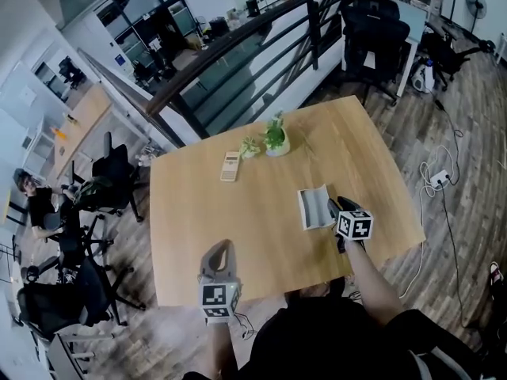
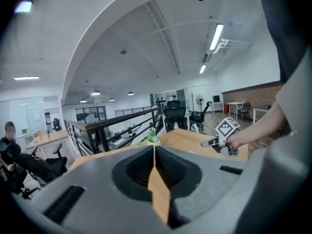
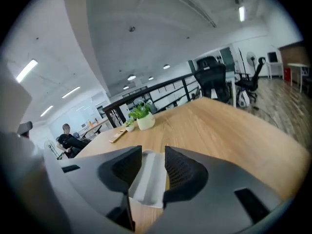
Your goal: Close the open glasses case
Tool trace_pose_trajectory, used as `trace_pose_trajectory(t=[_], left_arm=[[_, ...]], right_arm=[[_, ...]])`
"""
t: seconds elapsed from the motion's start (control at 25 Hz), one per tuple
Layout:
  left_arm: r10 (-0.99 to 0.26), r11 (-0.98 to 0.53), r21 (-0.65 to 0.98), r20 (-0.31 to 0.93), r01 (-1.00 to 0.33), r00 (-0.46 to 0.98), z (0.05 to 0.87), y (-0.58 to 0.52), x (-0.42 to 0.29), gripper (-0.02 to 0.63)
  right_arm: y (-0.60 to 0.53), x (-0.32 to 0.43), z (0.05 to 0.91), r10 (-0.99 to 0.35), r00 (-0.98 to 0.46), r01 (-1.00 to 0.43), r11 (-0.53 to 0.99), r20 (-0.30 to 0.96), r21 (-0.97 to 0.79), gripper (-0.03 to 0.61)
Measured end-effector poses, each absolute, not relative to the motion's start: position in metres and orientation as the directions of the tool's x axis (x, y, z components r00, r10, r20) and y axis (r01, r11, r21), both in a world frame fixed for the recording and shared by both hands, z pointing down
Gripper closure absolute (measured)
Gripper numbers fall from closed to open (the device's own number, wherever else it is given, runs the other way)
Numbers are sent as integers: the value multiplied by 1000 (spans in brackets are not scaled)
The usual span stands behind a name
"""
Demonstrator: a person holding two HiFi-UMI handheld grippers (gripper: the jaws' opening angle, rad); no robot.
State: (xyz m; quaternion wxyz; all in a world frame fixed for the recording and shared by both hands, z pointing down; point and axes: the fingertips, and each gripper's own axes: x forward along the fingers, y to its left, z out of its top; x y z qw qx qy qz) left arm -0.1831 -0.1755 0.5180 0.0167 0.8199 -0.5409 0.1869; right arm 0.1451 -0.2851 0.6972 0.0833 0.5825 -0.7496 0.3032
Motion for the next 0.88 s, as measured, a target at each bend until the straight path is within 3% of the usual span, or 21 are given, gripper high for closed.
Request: trace_pose_trajectory(t=[0.16, 0.32, 0.68, 0.88], left_arm=[[-889, -388, -184, 334, -903, 314, 515, -164, -192, 604], [-897, -359, -186, 340, -915, 283, 514, -154, -199, 604], [-905, -301, -195, 366, -934, 215, 522, -136, -216, 604], [-907, -280, -193, 373, -940, 193, 527, -130, -223, 604]], right_arm=[[-288, 147, 754, -751, -302, -904, 30, 587, -428, 420], [-285, 152, 782, -731, -347, -830, -52, 588, -555, 420], [-290, 141, 794, -708, -380, -834, -16, 595, -552, 425], [-292, 139, 796, -711, -362, -851, -11, 602, -525, 467]])
